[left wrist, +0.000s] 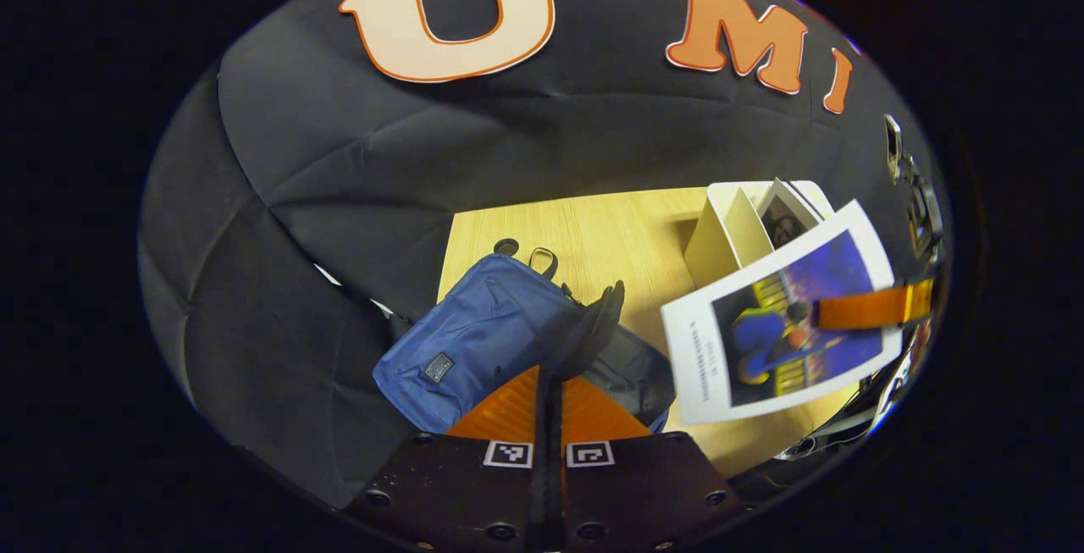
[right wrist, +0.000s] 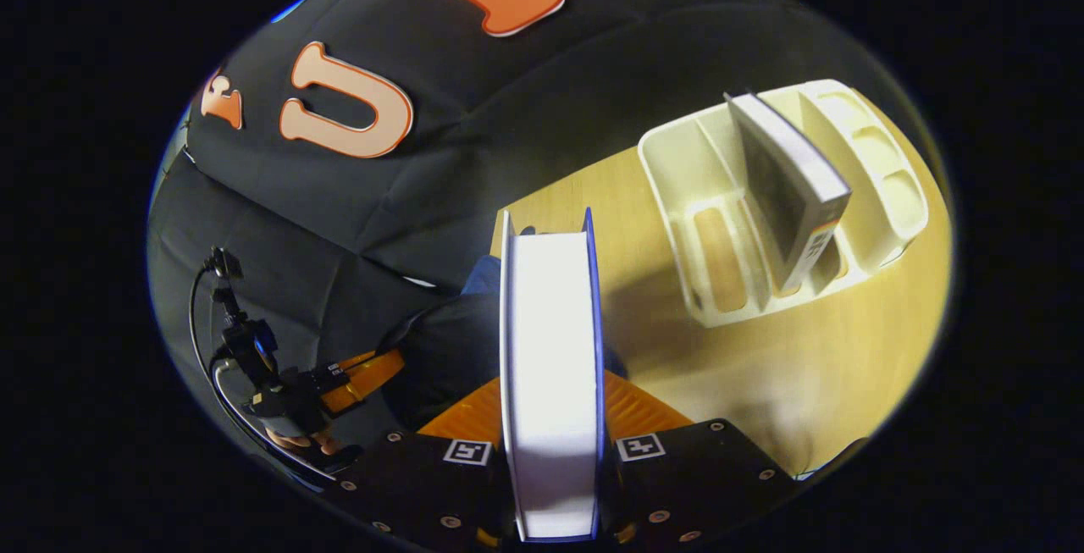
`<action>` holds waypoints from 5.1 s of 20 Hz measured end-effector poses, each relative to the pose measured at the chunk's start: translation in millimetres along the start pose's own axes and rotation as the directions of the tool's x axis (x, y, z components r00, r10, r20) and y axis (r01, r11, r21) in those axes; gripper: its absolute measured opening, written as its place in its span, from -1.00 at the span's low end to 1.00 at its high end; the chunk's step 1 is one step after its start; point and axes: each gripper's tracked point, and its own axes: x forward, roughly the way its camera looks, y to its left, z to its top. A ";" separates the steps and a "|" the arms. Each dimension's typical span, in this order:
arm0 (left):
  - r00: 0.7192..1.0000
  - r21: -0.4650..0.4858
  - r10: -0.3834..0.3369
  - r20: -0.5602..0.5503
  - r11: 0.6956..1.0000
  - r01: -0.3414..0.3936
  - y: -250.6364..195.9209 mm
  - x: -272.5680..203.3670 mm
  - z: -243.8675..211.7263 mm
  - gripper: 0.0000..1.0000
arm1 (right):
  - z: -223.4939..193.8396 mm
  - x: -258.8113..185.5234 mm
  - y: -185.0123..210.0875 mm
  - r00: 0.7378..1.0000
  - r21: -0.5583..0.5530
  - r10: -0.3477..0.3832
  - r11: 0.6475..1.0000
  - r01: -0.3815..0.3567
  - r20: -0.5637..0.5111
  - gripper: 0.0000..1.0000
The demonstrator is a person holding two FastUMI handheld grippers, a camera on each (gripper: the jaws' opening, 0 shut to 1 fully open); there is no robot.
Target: Open the schoolbag, grab two books from the bookshelf and put them into the schoolbag.
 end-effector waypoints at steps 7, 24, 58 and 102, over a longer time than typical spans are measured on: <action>0.999 0.012 -0.012 -0.034 1.000 0.013 -1.0 0.3 16.0 -0.99 | -42.2 72.0 29.7 0.997 0.134 0.083 0.987 -0.083 0.004 -0.23; 0.992 0.035 -0.096 -0.078 0.994 0.099 -34.1 12.4 16.5 -0.99 | -83.9 224.8 45.6 0.984 0.466 0.149 0.867 -0.178 0.098 -0.22; 0.994 -0.026 -0.100 -0.040 0.995 0.099 -59.5 18.5 -3.5 -0.99 | 80.4 -61.8 -125.3 0.830 -0.099 -0.417 0.871 0.482 0.370 0.94; 0.995 -0.044 -0.100 -0.028 0.994 0.099 -56.1 18.4 -1.6 -0.99 | 178.1 -140.9 -116.7 0.926 -0.304 -0.363 0.875 0.376 0.102 -0.23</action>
